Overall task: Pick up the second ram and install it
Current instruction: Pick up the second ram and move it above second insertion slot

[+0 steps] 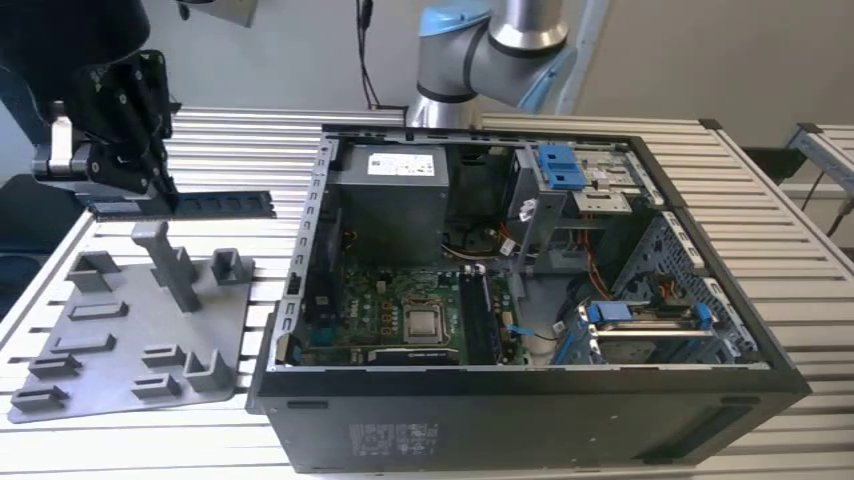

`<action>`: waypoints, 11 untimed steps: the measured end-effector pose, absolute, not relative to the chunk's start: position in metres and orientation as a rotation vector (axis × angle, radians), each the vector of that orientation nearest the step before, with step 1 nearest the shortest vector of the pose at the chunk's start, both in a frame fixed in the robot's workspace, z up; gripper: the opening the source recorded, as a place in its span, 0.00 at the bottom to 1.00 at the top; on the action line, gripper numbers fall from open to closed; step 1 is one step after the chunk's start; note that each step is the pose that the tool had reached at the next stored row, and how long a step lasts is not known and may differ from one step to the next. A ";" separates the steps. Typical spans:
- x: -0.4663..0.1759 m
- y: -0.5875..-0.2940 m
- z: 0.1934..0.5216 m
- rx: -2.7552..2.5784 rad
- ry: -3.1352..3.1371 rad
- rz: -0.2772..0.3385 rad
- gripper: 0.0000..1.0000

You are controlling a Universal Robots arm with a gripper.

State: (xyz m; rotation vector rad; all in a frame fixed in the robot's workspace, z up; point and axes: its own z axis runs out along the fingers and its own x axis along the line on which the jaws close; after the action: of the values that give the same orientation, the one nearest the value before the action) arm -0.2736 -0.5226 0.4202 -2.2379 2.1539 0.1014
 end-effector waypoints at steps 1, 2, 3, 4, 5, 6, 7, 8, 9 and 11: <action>-0.270 -0.523 0.420 -2.238 2.154 0.101 0.15; -0.267 -0.523 0.420 -2.238 2.154 0.102 0.15; -0.263 -0.523 0.420 -2.238 2.154 0.102 0.15; -0.259 -0.523 0.420 -2.238 2.154 0.102 0.15; -0.256 -0.523 0.420 -2.238 2.154 0.102 0.15; -0.252 -0.523 0.420 -2.238 2.154 0.102 0.15; -0.248 -0.523 0.420 -2.238 2.154 0.102 0.15; -0.245 -0.523 0.420 -2.238 2.154 0.102 0.15; -0.241 -0.523 0.420 -2.238 2.154 0.102 0.15; -0.234 -0.523 0.420 -2.238 2.154 0.102 0.15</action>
State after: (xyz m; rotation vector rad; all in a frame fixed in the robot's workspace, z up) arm -0.2345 -0.5226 0.4202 -2.2383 2.1541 0.1022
